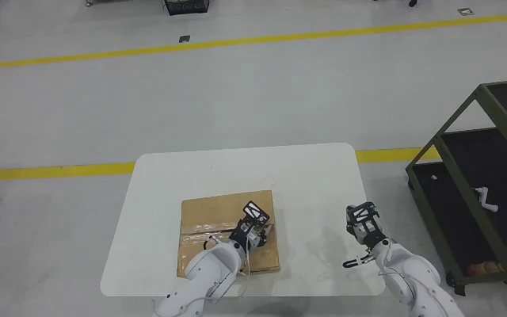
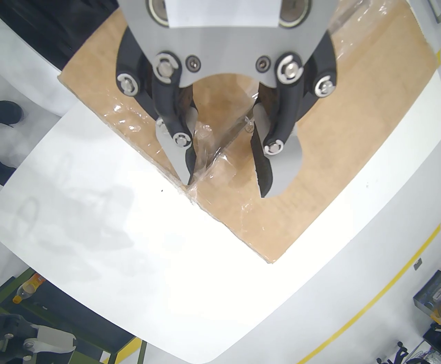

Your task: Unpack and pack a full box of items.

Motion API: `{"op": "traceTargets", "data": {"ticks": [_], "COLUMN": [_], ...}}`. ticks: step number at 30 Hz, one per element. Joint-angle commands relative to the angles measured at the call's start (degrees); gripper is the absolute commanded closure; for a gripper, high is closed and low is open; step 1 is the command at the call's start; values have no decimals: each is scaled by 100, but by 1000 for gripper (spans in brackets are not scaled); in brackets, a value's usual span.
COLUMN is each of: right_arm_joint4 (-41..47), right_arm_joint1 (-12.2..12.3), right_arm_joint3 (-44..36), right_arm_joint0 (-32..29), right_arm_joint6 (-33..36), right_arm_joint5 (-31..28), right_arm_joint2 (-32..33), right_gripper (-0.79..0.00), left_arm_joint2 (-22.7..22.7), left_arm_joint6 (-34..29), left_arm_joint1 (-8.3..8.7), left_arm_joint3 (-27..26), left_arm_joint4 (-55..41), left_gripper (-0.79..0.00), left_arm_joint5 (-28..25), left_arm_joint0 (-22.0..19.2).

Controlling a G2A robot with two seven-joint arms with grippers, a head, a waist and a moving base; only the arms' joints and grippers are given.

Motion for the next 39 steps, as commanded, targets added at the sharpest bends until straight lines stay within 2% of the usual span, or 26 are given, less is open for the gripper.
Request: {"op": "traceTargets", "data": {"ticks": [1,3,6,7,9,11,20,27,33,37,38,39], "right_arm_joint4": [-9,-8,-13,-10,-12,-18,122,732,780,698,666,644], "right_arm_joint1": [-2,-5,-9,-10,-12,-14,-27,-19,-24,-39,-43,-47], "right_arm_joint3": [3,0,-7,-10,-14,-18,-44,-158,-330,-405,-415,-411], "right_arm_joint0": [-13,-22,-34,-38,-44,-48,-61,-55,-9,29,47,62], "right_arm_joint6": [-4,4,3,0,-5,-7,-27,-138,-202,-201,-201,-198], "right_arm_joint5": [-1,5,-2,-6,-23,-36,-181,-802,-1144,-1213,-1228,-1229], "right_arm_joint2": [6,17,29,33,40,46,73,211,94,-71,-115,-148], "right_gripper": [0,0,0,0,0,0,0,0,0,0,0,0], "left_arm_joint2": [-10,-16,-27,-30,-37,-60,-337,-722,-1137,-1474,-1573,-1661], "left_arm_joint6": [-5,-12,-20,-26,-37,-45,-33,2,44,65,66,73], "left_arm_joint1": [-3,-6,-12,-13,-15,-14,25,111,208,275,293,307], "left_arm_joint3": [-10,-16,-31,-35,-57,-81,-209,-572,-952,-1224,-1295,-1365], "left_arm_joint4": [15,35,48,61,76,111,263,526,1037,1229,1305,1333], "left_gripper": [-332,-305,-175,-163,-40,0,0,0,0,-62,-9,0], "left_arm_joint5": [4,-1,-8,-11,-14,-1,84,-15,53,-13,-24,-36], "left_arm_joint0": [10,18,31,36,52,66,211,426,761,1010,1065,1125]}}
